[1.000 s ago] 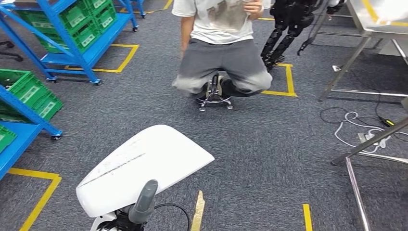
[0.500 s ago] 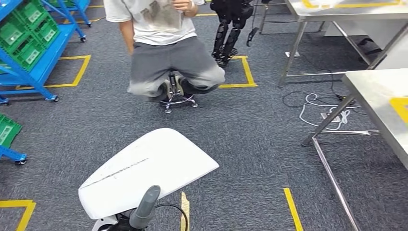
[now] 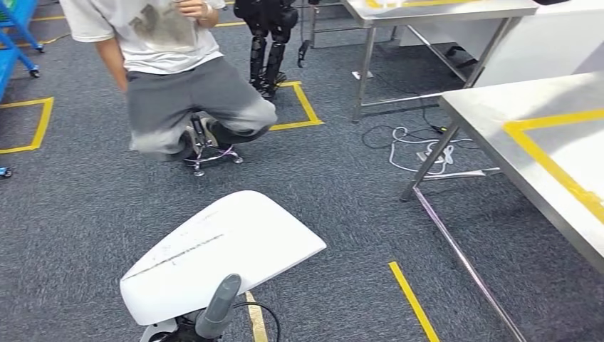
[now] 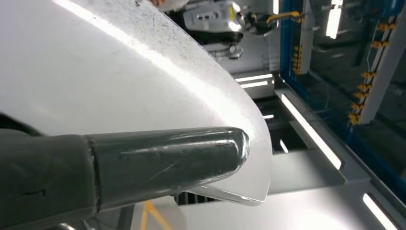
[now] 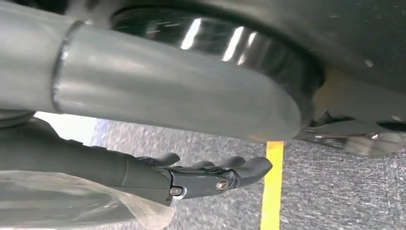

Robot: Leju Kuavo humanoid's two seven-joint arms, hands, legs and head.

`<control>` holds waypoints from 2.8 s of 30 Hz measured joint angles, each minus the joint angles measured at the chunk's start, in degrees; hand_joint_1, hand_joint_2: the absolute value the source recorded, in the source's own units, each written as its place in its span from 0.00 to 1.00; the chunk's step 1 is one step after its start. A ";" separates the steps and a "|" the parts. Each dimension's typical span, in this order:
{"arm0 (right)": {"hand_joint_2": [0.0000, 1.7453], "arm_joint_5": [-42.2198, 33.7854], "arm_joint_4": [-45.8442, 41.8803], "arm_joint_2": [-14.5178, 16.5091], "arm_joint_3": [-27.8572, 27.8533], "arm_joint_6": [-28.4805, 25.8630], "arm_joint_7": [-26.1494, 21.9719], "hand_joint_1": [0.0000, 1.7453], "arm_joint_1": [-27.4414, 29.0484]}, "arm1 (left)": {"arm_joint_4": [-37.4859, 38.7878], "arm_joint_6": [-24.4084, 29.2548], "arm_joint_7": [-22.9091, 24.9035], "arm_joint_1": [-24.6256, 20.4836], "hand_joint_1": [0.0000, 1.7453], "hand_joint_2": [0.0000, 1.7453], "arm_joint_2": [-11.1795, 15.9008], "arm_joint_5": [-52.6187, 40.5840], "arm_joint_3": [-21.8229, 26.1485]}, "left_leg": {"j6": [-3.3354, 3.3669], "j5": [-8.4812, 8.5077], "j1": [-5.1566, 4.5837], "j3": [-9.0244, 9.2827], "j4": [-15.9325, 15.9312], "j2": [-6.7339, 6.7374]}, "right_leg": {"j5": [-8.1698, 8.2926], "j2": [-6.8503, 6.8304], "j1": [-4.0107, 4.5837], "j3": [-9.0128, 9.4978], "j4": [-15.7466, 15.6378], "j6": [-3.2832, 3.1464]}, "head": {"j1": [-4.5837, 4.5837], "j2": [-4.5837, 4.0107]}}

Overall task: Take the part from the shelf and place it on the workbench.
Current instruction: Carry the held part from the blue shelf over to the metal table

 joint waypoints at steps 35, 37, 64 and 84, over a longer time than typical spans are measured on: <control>0.00 2.67 -0.01 0.14 -0.22 1.62 1.57 0.00 -0.29 | 0.45 -2.28 0.01 -0.40 1.00 0.00 0.74 0.87 1.03 | -0.56 -0.17 0.49 0.01 -0.02 3.10 | 2.65 -2.08 -0.93 0.99 -1.22 0.88 | 0.26 0.00; 0.00 2.85 -0.03 0.08 -0.22 1.78 1.27 0.00 -0.29 | 0.35 -2.28 0.01 -0.23 1.00 0.00 0.76 0.86 1.31 | -1.24 -0.63 0.32 0.34 0.17 4.30 | 4.84 -4.58 -0.81 5.24 -8.44 0.90 | 0.34 0.00; 0.00 2.77 -0.04 -0.32 -0.34 1.79 -0.13 0.00 -0.31 | 0.42 -2.48 0.32 -1.90 1.00 0.00 -0.81 1.25 2.20 | -0.28 0.15 0.32 -0.47 0.03 2.02 | -0.85 -1.17 -0.57 -1.33 3.40 1.04 | 0.08 0.00; 0.00 4.28 -0.07 -0.42 -0.72 1.02 -0.02 0.00 -0.39 | 0.83 -1.84 1.13 -1.56 1.00 0.00 -0.56 2.30 2.99 | -1.67 0.61 0.04 -1.90 2.21 -0.79 | 4.53 0.86 0.00 8.09 -11.70 -1.68 | -0.73 0.00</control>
